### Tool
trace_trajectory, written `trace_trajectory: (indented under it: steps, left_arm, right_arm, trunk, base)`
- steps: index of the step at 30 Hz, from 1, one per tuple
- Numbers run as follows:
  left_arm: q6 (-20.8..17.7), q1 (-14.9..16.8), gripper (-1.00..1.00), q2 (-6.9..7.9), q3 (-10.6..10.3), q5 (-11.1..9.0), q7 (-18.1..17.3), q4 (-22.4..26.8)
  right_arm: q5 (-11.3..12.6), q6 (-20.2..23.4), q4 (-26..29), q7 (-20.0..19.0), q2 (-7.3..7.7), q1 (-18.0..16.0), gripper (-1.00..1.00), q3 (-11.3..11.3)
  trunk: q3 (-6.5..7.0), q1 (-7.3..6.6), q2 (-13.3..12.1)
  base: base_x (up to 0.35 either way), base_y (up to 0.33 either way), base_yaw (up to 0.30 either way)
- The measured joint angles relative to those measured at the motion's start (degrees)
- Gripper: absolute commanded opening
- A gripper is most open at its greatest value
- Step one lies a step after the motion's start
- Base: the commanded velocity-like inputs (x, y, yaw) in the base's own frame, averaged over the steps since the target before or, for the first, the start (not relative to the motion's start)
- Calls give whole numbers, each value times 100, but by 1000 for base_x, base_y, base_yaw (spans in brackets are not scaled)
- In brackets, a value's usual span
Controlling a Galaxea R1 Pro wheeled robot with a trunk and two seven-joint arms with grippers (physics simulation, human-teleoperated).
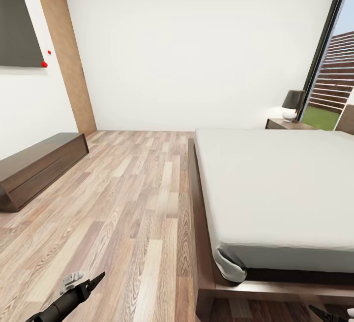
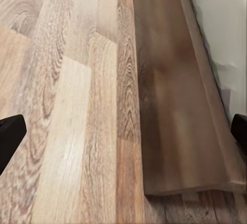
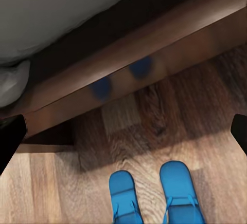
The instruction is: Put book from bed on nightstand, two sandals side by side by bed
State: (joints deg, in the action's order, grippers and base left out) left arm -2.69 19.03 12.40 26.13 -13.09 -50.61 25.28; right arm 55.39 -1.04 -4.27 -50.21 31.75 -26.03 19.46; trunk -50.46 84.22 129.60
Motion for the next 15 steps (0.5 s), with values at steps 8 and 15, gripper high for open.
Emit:
trace_trajectory:
  steps: [8, 15]
  left_arm:
    - [1, 0, 100, 0, 0, 0, 0, -1]
    - [4, 0, 100, 0, 0, 0, 0, 0]
  right_arm:
    - [0, -1, 0, 0, 0, 2, 100, 0]
    - [0, 0, 0, 0, 0, 0, 100, 0]
  trunk:
    - [144, -176, -321]
    - [269, -330, -602]
  base:
    - [0, 0, 0]
    - [0, 0, 0]
